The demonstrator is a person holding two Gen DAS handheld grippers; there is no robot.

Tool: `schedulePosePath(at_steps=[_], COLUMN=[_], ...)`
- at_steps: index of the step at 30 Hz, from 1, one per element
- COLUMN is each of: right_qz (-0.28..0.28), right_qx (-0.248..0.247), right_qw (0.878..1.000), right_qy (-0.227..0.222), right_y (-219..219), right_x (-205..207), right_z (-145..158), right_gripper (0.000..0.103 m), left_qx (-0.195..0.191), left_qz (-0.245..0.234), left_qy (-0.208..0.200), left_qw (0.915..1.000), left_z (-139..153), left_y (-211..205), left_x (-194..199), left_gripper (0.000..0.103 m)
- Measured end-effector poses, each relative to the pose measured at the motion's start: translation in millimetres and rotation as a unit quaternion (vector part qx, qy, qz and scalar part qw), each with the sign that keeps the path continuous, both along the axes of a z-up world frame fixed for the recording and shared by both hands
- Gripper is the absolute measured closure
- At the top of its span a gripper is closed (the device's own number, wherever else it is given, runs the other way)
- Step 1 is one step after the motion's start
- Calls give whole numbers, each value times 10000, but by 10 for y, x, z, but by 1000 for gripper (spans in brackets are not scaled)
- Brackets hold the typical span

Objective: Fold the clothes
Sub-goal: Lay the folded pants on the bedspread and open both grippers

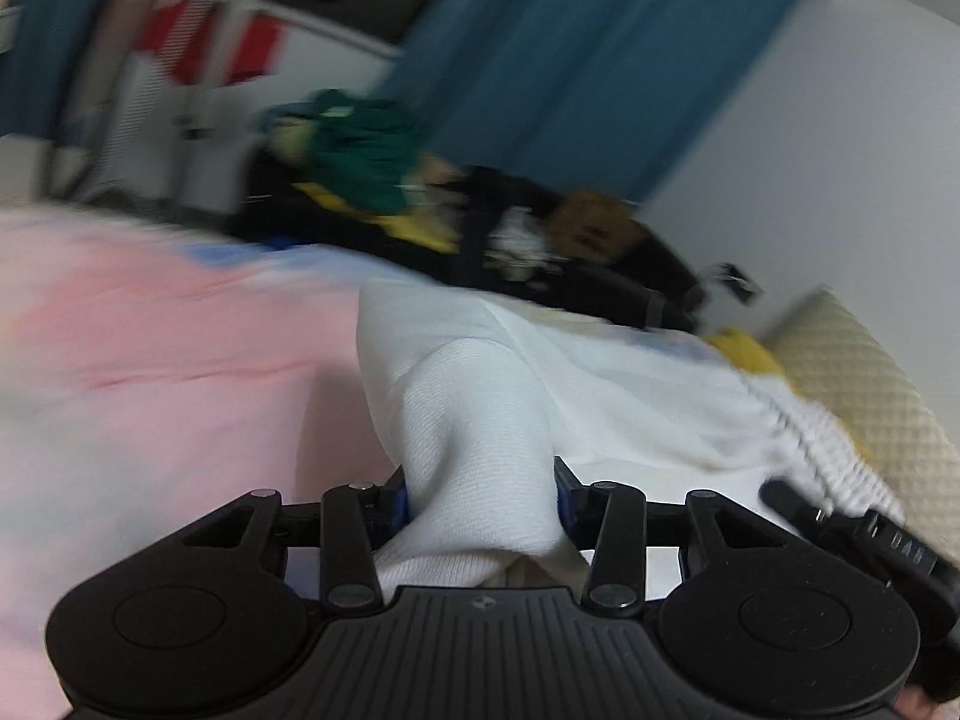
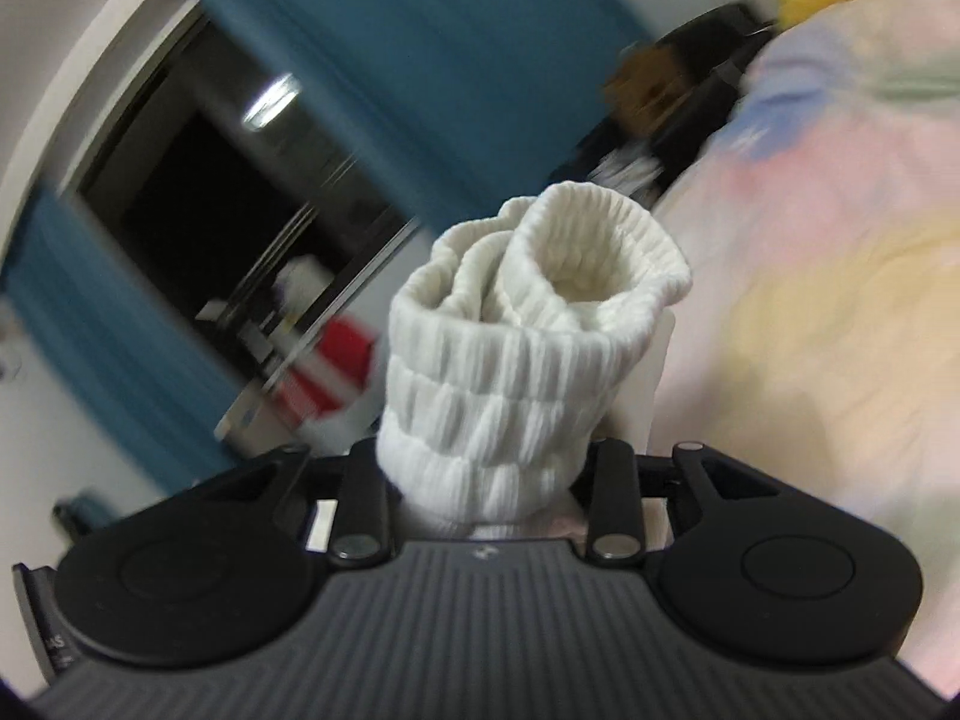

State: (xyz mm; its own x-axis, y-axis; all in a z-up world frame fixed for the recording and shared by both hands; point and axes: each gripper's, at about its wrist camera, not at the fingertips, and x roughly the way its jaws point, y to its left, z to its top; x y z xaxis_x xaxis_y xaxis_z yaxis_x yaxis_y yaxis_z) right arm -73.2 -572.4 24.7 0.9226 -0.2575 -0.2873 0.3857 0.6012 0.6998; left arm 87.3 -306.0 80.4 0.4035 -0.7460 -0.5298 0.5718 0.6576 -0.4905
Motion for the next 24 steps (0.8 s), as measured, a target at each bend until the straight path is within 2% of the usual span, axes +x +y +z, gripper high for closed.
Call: schedulePosePath(at_steps=[4,7,10,12,14,17,19,21,22,24], right_qz=[-623,-880,-882,-878,-863,-926,-985,-1059,-1081,-1122], right_qx=[176,390,840,942,964,887,1047,1150,1104,1000], right_qw=[9978,9941,9879,9869,9888,9894,9865,9827,9817,9792], right_qy=[136,506,959,971,747,679,786,988,1112,1360], right_y=[-666,-976,-1084,-1030,-997,-985,-968,-903,-840,-709], right_x=[-251,-360,-416,-478,-536,-553,-566,-609,-656,-753], right_z=[-357,-842,-1463,-1784,-1956,-1974,-1911,-1762,-1674,-1498], right_gripper=[68,68,67,65,63,58,53,46,42,39], left_qx=[-17,247,515,676,782,720,767,935,1054,1198], left_qz=[-524,-856,-1021,-1168,-1291,-1416,-1403,-1336,-1322,-1293], left_qy=[207,390,449,270,164,60,52,-130,-293,-581], left_qw=[9984,9953,9924,9905,9884,9873,9871,9865,9852,9826], left_z=[-385,-913,-1482,-1708,-1882,-1900,-1855,-1751,-1628,-1333], left_y=[-990,-1474,-1594,-1593,-1577,-1540,-1502,-1342,-1274,-1149], left_x=[2,17,-3,-47,-82,-81,-55,-107,-158,-279], left_gripper=[58,58,51,47,43,39,35,34,32,28])
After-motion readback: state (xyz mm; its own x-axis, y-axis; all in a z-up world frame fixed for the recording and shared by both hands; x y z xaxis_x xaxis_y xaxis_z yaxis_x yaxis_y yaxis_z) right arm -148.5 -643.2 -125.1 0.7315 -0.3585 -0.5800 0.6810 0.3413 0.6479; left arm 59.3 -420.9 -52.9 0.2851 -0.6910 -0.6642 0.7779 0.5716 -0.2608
